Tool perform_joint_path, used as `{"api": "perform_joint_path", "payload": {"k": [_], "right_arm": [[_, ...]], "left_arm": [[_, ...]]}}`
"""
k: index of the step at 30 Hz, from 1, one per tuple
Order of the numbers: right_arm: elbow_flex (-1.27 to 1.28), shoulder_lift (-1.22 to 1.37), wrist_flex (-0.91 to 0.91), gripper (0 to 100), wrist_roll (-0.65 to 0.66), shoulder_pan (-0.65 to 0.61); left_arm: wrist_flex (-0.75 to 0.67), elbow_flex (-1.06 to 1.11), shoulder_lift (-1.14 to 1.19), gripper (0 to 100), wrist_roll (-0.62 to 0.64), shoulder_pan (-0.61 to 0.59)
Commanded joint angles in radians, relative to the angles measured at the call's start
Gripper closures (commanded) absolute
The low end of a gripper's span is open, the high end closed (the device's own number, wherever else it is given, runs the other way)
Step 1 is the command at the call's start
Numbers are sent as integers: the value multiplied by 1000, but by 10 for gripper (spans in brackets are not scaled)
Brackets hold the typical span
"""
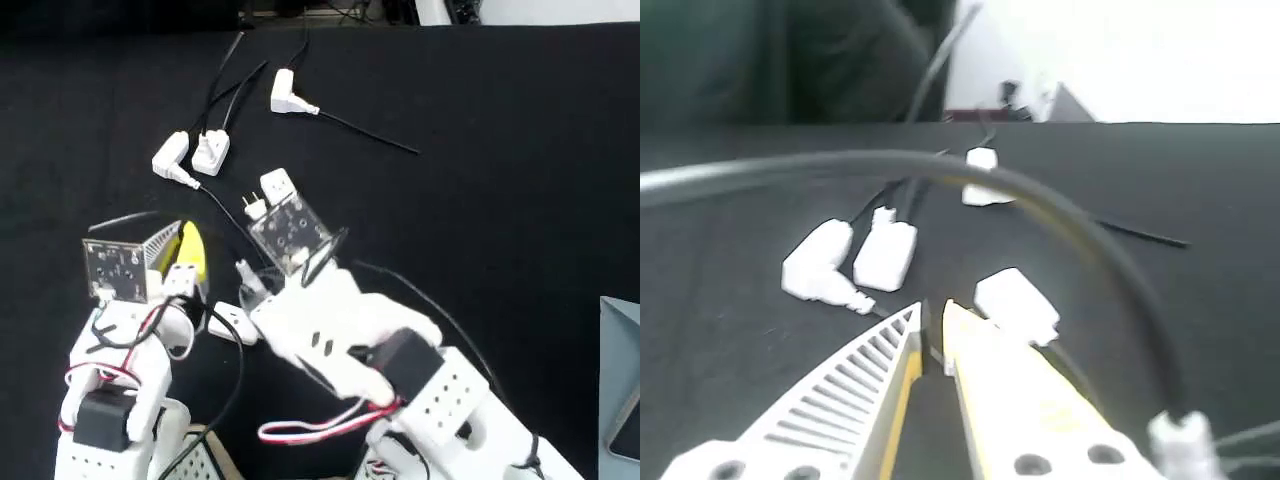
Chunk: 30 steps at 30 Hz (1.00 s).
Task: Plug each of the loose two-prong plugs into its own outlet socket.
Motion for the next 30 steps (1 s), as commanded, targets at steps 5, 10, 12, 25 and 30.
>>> {"api": "perform_joint_path", "payload": {"k": [5,10,12,25,30], "right_arm": [[4,-24,-14,986,11,-38],[24,-24,-17,986,37,-37],[28,-24,-15,986,41,-34],[47,-24,-21,986,44,14],[47,-28,-20,986,44,199]], "left_arm": [[-20,-12,-14,948,-3,139],[37,-39,-14,948,-114,239],[86,-68,-14,948,-137,282],[169,-122,-14,948,-229,331],[170,-163,-12,948,-279,139]]}}
